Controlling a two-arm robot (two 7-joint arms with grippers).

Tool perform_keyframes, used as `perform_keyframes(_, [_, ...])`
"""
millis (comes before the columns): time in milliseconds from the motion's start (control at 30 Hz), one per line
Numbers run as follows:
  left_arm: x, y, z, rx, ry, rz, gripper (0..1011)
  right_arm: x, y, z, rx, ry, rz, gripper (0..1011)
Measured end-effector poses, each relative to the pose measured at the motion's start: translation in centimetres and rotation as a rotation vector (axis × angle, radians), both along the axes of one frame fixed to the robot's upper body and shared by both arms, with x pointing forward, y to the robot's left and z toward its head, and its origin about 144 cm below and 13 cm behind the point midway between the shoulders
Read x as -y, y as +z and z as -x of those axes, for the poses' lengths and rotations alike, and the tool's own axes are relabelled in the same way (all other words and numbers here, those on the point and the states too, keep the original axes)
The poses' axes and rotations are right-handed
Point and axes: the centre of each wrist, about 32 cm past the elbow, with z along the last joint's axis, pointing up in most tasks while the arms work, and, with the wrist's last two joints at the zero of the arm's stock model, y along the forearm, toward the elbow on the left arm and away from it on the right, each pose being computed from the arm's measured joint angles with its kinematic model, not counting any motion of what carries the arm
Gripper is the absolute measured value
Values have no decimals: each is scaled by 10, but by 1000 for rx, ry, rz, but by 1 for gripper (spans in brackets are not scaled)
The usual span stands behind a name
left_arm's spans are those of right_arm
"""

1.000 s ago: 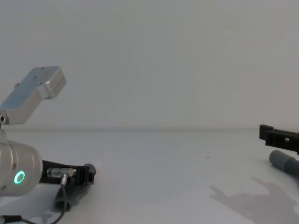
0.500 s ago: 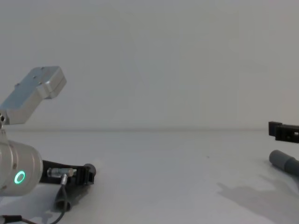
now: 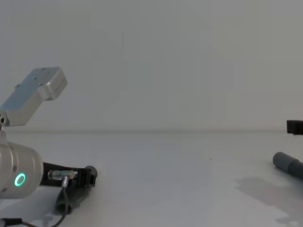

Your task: Use both hands to pick up one end of the pipe from the table, align the ends, and insert them.

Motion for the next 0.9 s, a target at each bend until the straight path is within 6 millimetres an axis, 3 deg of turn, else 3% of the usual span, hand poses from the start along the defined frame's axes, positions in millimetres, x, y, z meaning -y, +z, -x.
perform_keyframes(900, [0,0,0,0,0,0,329,2,7,-44,-149,-11,5,1000])
